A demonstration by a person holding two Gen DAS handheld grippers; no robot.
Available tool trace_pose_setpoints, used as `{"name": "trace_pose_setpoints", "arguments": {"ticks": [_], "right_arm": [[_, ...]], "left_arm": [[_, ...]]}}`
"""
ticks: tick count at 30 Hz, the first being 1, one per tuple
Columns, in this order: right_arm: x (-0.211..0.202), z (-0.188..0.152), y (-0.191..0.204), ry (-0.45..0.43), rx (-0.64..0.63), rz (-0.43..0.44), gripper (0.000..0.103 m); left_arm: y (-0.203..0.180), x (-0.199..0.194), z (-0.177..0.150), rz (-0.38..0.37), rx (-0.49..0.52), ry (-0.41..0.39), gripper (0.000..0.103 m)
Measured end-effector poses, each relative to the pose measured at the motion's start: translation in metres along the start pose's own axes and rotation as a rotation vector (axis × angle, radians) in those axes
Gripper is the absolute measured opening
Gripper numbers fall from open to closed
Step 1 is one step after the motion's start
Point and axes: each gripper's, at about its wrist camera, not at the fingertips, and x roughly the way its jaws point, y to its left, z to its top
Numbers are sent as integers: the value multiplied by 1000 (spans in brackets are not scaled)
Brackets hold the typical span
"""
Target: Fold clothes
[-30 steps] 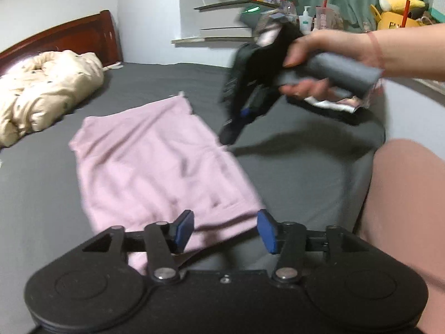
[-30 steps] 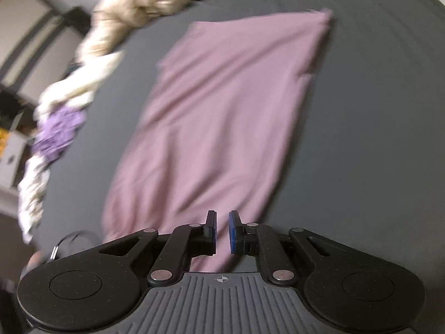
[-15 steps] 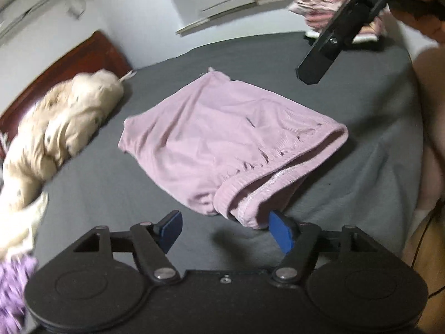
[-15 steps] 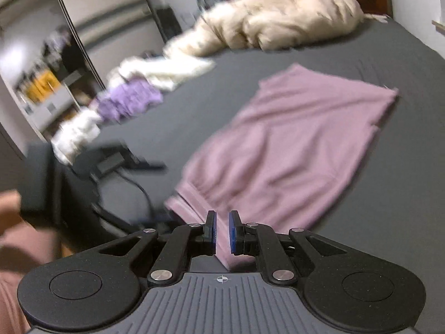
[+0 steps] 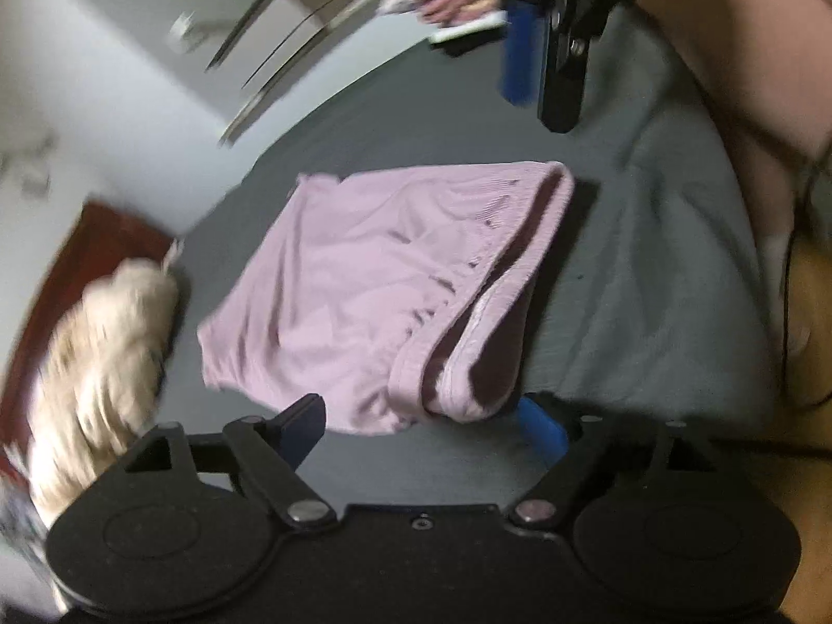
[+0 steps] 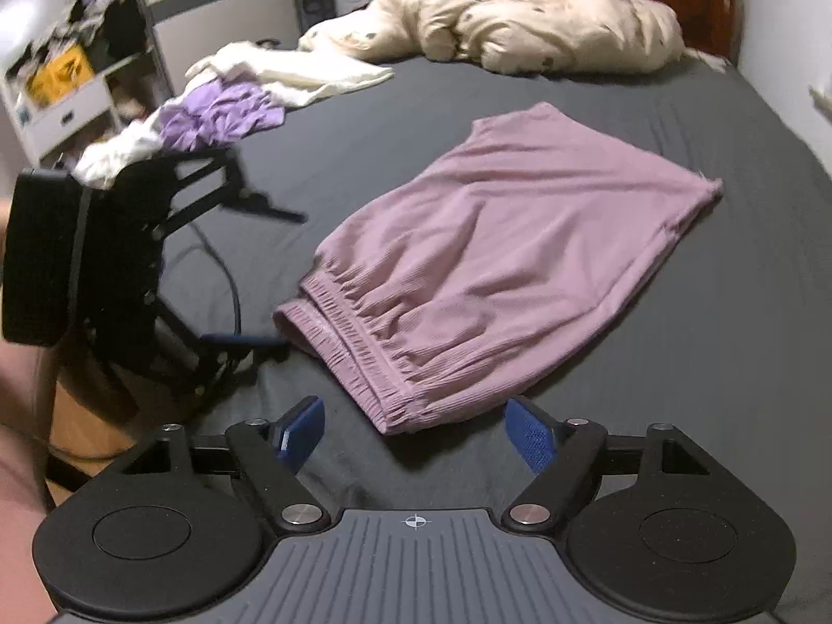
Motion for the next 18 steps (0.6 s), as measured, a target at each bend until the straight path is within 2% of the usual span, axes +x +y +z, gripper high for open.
{"name": "trace_pose_setpoints", "arguments": {"ticks": [5, 8, 12, 16, 18], "right_arm": [[4, -3, 20, 47, -190, -97, 77], [7, -6, 26, 54, -230, -114, 77], [13, -10, 32, 52, -295, -156, 77], [22, -16, 45, 56, -421, -203, 77], [25, -19, 51, 57, -491, -214, 77]], "left_arm": [[-12, 8, 3, 33, 244, -18, 81], [-17, 14, 2, 49, 361, -32, 84], [-20, 21, 0, 45, 469, -58, 84], [-26, 20, -2, 22, 566, -78, 73], [-27, 19, -3, 10, 597, -79, 73]]}}
